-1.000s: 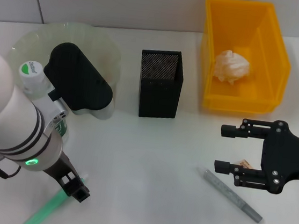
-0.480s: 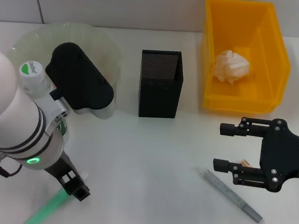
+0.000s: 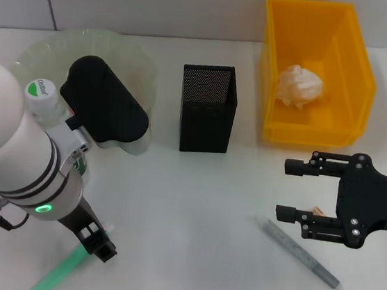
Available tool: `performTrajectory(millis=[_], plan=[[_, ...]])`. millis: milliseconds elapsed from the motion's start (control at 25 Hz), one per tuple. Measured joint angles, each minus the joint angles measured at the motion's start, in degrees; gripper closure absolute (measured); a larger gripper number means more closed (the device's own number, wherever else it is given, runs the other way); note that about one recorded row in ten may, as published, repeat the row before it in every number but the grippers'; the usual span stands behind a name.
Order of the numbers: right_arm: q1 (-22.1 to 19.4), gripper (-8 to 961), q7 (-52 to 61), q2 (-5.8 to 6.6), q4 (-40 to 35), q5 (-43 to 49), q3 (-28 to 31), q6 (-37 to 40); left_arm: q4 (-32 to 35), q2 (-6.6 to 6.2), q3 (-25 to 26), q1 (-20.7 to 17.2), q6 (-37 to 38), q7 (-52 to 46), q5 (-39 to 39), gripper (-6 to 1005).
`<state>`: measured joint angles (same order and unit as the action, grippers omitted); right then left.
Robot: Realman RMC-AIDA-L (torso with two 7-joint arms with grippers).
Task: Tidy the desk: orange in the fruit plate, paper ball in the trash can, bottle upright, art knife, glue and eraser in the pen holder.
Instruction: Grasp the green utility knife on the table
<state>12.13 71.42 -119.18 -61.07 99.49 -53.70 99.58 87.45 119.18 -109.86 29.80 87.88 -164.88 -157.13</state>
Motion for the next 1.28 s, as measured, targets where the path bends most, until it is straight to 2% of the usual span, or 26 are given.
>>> performTrajectory(millis=[280, 520, 720, 840, 1280], plan=[[0.0, 301, -0.1, 0.0, 0.0, 0.0, 0.0, -0.1, 0.0, 0.0, -0.7, 0.4, 0.5, 0.0, 0.1, 202], [0.1, 301, -0.1, 0.0, 0.1, 0.0, 0.0, -0.3, 0.0, 0.0, -0.8, 0.4, 0.4, 0.0, 0.2, 356], [0.1, 301, -0.1, 0.0, 0.1, 0.0, 0.0, -0.3, 0.0, 0.0, -0.8, 0.5, 0.3, 0.0, 0.5, 362], [0.1, 301, -0.1, 0.0, 0.1, 0.0, 0.0, -0.3, -0.5, 0.0, -1.0, 0.9, 0.2, 0.0, 0.9, 533], [0.1, 302, -0.2, 0.0, 0.7, 0.0, 0.0, -0.3, -2.8, 0.01, -1.0, 2.5, 0.2, 0.0, 1.4, 531]])
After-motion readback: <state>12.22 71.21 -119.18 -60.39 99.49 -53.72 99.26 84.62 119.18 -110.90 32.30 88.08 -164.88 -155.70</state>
